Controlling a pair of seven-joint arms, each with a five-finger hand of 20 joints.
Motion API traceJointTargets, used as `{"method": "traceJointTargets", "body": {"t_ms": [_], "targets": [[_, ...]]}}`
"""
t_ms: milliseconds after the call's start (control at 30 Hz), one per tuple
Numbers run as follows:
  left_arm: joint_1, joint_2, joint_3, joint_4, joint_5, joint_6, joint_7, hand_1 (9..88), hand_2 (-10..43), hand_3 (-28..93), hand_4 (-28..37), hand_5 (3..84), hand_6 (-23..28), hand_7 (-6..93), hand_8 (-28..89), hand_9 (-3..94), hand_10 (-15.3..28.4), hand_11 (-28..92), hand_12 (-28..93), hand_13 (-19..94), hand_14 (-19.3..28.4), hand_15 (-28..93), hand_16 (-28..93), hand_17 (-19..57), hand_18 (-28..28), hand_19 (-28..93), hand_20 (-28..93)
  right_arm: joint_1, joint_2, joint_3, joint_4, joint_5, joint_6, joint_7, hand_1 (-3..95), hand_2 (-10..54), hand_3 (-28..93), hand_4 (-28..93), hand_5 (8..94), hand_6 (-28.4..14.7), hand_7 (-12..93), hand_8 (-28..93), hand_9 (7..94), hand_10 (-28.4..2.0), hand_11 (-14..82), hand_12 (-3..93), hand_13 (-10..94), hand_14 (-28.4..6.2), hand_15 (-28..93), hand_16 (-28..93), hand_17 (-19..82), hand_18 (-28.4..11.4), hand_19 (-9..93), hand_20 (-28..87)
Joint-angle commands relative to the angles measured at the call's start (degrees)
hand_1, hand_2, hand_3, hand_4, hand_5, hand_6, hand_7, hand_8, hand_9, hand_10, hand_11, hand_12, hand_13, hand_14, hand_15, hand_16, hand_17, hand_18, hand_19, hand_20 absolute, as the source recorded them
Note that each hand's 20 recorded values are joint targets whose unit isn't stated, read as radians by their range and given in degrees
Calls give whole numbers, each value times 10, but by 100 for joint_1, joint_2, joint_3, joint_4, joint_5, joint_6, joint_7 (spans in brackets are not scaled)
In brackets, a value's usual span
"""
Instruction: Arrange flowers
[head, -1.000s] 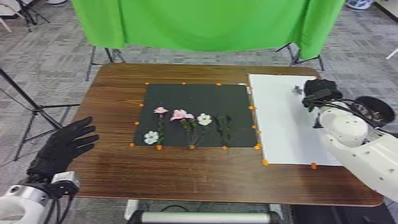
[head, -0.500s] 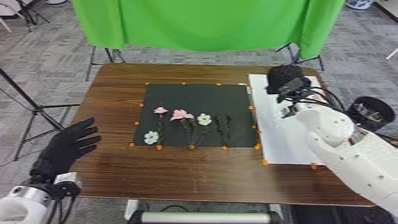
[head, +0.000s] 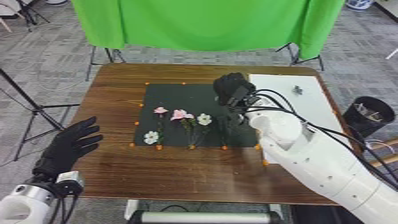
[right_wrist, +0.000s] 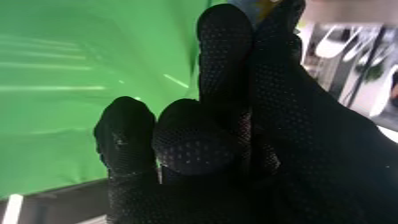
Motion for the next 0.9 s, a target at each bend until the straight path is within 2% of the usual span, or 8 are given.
{"method": "traceJointTargets", "body": {"t_ms": [33, 500, 667, 900], "targets": [[-41, -27, 33, 44, 31, -88, -75, 249, 16, 703, -267, 305, 44, 191, -109, 260, 129, 223, 136, 214, 167, 335, -16, -94, 227, 460, 63, 182, 44, -346, 184, -73, -112, 405, 473, -95, 866, -283, 769, 63, 399, -44, 937, -21, 120, 325, 817, -10, 770, 290, 476, -198, 932, 571], [-121, -10, 48, 89, 64, -167, -160, 249, 16, 702, -267, 305, 44, 189, -108, 260, 129, 222, 137, 213, 167, 336, -15, -94, 227, 459, 63, 160, -1, -370, 284, 0, -291, 419, 419, -95, 821, -283, 732, 60, 402, -51, 926, -20, 81, 344, 798, -13, 780, 293, 463, -198, 932, 573], [-120, -8, 37, 93, 70, -182, -175, 249, 15, 703, -268, 305, 44, 190, -108, 261, 128, 222, 137, 213, 167, 335, -16, -94, 227, 459, 63, 150, 16, -367, 313, -15, -318, 453, 387, -95, 805, -283, 717, 56, 409, -57, 889, -26, 134, 304, 787, -13, 786, 292, 456, -198, 932, 573], [-105, -1, 46, 83, 64, -163, -167, 249, 15, 705, -267, 305, 44, 190, -108, 260, 128, 221, 136, 213, 167, 335, -15, -94, 227, 459, 64, 181, -14, -346, 344, -68, -449, 571, 386, -95, 807, -283, 693, 52, 423, -45, 867, -29, 145, 307, 774, -15, 791, 292, 444, -198, 932, 571]]}}
